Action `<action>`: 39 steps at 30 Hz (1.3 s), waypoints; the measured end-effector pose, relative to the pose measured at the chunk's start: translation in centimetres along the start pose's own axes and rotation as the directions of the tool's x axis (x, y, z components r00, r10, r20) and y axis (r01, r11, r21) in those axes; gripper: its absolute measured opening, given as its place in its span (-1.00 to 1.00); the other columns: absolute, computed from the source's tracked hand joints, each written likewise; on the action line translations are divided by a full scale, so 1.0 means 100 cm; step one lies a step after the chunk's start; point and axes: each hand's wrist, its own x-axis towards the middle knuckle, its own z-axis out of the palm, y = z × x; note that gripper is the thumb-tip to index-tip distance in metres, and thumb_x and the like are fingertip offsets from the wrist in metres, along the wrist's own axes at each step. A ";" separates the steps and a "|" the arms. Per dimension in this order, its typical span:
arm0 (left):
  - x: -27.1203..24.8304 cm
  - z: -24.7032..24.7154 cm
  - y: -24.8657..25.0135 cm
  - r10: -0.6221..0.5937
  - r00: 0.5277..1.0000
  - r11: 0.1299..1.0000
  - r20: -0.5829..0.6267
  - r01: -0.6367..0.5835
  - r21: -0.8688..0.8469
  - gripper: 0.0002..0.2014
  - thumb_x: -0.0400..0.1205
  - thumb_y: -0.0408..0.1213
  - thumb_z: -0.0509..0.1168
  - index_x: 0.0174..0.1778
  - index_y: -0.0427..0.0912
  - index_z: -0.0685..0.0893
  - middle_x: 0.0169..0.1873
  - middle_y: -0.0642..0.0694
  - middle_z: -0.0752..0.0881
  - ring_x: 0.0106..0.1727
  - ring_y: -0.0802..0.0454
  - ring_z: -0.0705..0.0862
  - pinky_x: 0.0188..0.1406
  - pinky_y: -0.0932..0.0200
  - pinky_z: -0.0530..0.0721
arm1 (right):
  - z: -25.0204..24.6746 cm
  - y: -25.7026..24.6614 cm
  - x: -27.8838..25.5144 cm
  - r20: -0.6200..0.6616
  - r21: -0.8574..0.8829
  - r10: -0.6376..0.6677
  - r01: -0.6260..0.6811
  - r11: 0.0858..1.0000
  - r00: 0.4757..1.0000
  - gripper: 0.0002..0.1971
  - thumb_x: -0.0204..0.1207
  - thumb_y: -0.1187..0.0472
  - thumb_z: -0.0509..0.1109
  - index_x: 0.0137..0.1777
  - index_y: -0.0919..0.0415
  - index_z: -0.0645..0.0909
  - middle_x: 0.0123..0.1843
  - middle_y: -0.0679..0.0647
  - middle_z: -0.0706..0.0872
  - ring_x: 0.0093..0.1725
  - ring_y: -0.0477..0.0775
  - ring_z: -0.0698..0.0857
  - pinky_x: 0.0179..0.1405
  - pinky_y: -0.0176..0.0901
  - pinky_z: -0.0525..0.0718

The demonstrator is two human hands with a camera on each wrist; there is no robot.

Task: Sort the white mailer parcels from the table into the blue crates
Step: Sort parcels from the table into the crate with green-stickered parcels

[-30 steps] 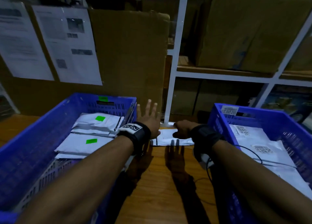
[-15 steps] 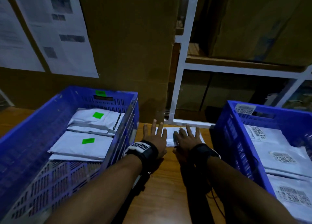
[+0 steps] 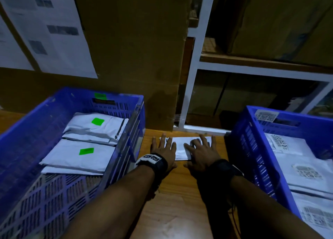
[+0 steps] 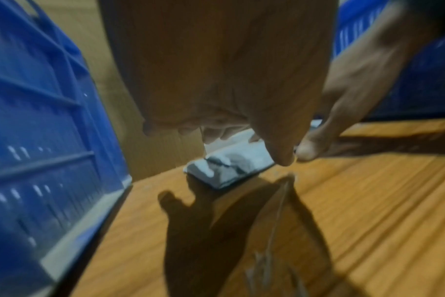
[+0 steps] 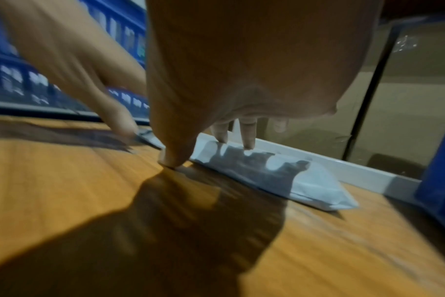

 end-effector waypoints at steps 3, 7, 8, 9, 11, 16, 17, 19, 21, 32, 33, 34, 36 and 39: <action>0.015 0.007 -0.001 0.005 1.000 0.998 -0.003 -0.006 -0.056 -0.05 0.69 0.28 0.15 0.75 -0.13 -0.26 0.72 -0.20 -0.35 0.68 -0.37 -0.42 0.57 -0.54 -0.31 | -0.005 -0.002 0.002 0.012 0.005 -0.005 0.005 1.000 1.000 -0.15 0.45 -0.45 0.23 0.68 -0.15 0.10 0.67 0.04 0.22 0.71 0.34 -0.11 0.50 0.65 -0.27; 0.032 0.009 -0.004 0.030 1.000 0.995 -0.008 -0.030 -0.092 -0.03 0.65 0.35 0.15 0.73 0.05 -0.34 0.72 -0.07 -0.38 0.69 -0.31 -0.43 0.54 -0.51 -0.35 | -0.002 0.007 0.012 0.034 0.028 0.003 -0.004 1.000 0.999 -0.15 0.46 -0.41 0.29 0.68 -0.14 0.09 0.69 0.07 0.15 0.71 0.34 -0.15 0.52 0.62 -0.25; 0.033 0.009 -0.006 0.034 0.999 0.995 -0.013 -0.035 -0.090 -0.04 0.64 0.35 0.15 0.74 0.08 -0.33 0.73 -0.06 -0.35 0.69 -0.30 -0.42 0.54 -0.52 -0.35 | -0.001 0.010 0.015 0.041 0.034 0.016 -0.017 0.999 0.999 -0.13 0.45 -0.42 0.29 0.68 -0.15 0.08 0.70 0.06 0.11 0.71 0.36 -0.19 0.52 0.63 -0.25; 0.032 0.011 -0.007 0.038 0.999 0.996 -0.019 -0.039 -0.083 -0.05 0.64 0.36 0.14 0.74 0.10 -0.30 0.74 -0.04 -0.32 0.70 -0.30 -0.40 0.54 -0.53 -0.34 | 0.002 0.013 0.018 0.050 0.035 0.029 -0.031 0.999 0.998 -0.12 0.44 -0.44 0.28 0.69 -0.16 0.05 0.72 0.05 0.07 0.71 0.37 -0.22 0.51 0.65 -0.26; 0.028 0.011 -0.007 0.040 0.998 0.998 -0.051 -0.042 -0.054 -0.11 0.66 0.35 0.11 0.75 0.12 -0.25 0.75 -0.03 -0.24 0.72 -0.28 -0.36 0.54 -0.55 -0.32 | 0.005 0.016 0.021 0.063 0.017 0.041 -0.042 0.999 0.997 -0.09 0.43 -0.47 0.25 0.69 -0.17 0.01 0.75 0.03 0.02 0.71 0.37 -0.26 0.49 0.67 -0.29; 0.021 0.010 -0.004 0.061 0.995 0.998 -0.077 -0.061 -0.003 -0.26 0.78 0.18 0.03 0.76 0.04 -0.20 0.76 -0.08 -0.17 0.74 -0.24 -0.29 0.57 -0.55 -0.26 | 0.000 0.023 0.019 0.018 -0.061 -0.018 0.019 0.998 1.000 -0.08 0.35 -0.54 0.25 0.67 -0.19 0.13 0.71 0.01 0.19 0.72 0.34 -0.17 0.43 0.72 -0.34; 0.020 0.011 -0.005 0.063 0.995 0.998 -0.074 -0.062 0.018 -0.28 0.79 0.13 0.03 0.76 0.01 -0.20 0.76 -0.11 -0.18 0.73 -0.26 -0.29 0.57 -0.55 -0.25 | 0.000 0.023 0.018 0.022 -0.074 -0.027 0.028 0.997 0.999 -0.07 0.33 -0.56 0.25 0.67 -0.20 0.14 0.70 0.00 0.22 0.72 0.34 -0.15 0.42 0.72 -0.36; 0.018 0.012 -0.006 0.076 0.993 0.996 -0.086 -0.071 0.057 -0.30 0.82 0.00 0.07 0.76 -0.02 -0.20 0.76 -0.15 -0.19 0.73 -0.30 -0.29 0.56 -0.56 -0.27 | 0.000 0.023 0.017 0.004 -0.096 -0.045 0.045 0.994 0.999 -0.09 0.32 -0.58 0.22 0.65 -0.22 0.19 0.65 -0.01 0.30 0.71 0.35 -0.11 0.41 0.72 -0.36; 0.018 0.013 -0.007 0.092 0.990 0.993 -0.106 -0.083 0.083 -0.24 0.78 -0.17 0.17 0.76 -0.04 -0.19 0.76 -0.17 -0.19 0.72 -0.33 -0.29 0.55 -0.57 -0.29 | 0.000 0.021 0.014 -0.038 -0.122 -0.062 0.057 0.991 0.997 -0.18 0.36 -0.55 0.19 0.60 -0.24 0.28 0.59 -0.01 0.40 0.70 0.33 -0.03 0.42 0.73 -0.32; -0.008 0.014 0.002 0.093 0.942 0.994 -0.323 -0.071 0.079 -0.23 0.72 0.07 0.23 0.74 -0.13 0.03 0.71 -0.26 0.16 0.73 -0.33 -0.03 0.58 -0.52 -0.19 | 0.000 0.008 -0.002 -0.090 -0.095 -0.104 0.095 0.991 0.991 -0.41 0.60 -0.32 -0.06 0.50 -0.08 0.43 0.42 0.12 0.61 0.59 0.28 0.28 0.51 0.56 -0.12; -0.009 0.012 0.001 0.091 0.935 0.994 -0.342 -0.065 0.087 -0.28 0.71 -0.06 0.27 0.72 -0.14 0.11 0.68 -0.25 0.24 0.73 -0.32 0.02 0.58 -0.53 -0.16 | -0.002 0.008 -0.003 -0.092 -0.065 -0.105 0.100 0.993 0.990 -0.42 0.62 -0.31 -0.07 0.51 -0.07 0.41 0.43 0.12 0.61 0.59 0.26 0.27 0.52 0.53 -0.10; -0.011 0.009 0.000 0.090 0.932 0.994 -0.351 -0.062 0.090 -0.32 0.68 -0.18 0.30 0.69 -0.14 0.18 0.65 -0.25 0.31 0.72 -0.31 0.06 0.57 -0.53 -0.13 | -0.005 0.008 -0.005 -0.105 -0.033 -0.105 0.102 0.994 0.989 -0.41 0.63 -0.30 -0.08 0.53 -0.05 0.38 0.44 0.11 0.61 0.60 0.25 0.27 0.53 0.51 -0.08; -0.014 0.000 -0.003 0.082 0.931 0.996 -0.356 -0.059 0.074 -0.39 0.65 -0.26 0.32 0.63 -0.12 0.29 0.62 -0.23 0.36 0.72 -0.30 0.07 0.56 -0.55 -0.09 | -0.008 0.006 -0.010 -0.142 0.036 -0.103 0.109 0.993 0.984 -0.33 0.61 -0.37 -0.08 0.57 0.00 0.32 0.51 0.10 0.55 0.64 0.24 0.22 0.55 0.49 -0.06; -0.016 -0.011 -0.006 0.071 0.930 0.998 -0.360 -0.066 0.025 -0.47 0.68 -0.34 0.29 0.58 -0.08 0.35 0.69 -0.20 0.23 0.75 -0.28 -0.07 0.56 -0.58 -0.11 | -0.014 0.002 -0.016 -0.149 -0.002 -0.120 0.121 0.993 0.982 -0.34 0.61 -0.38 0.03 0.53 0.05 0.30 0.61 0.09 0.36 0.71 0.26 0.05 0.58 0.54 -0.12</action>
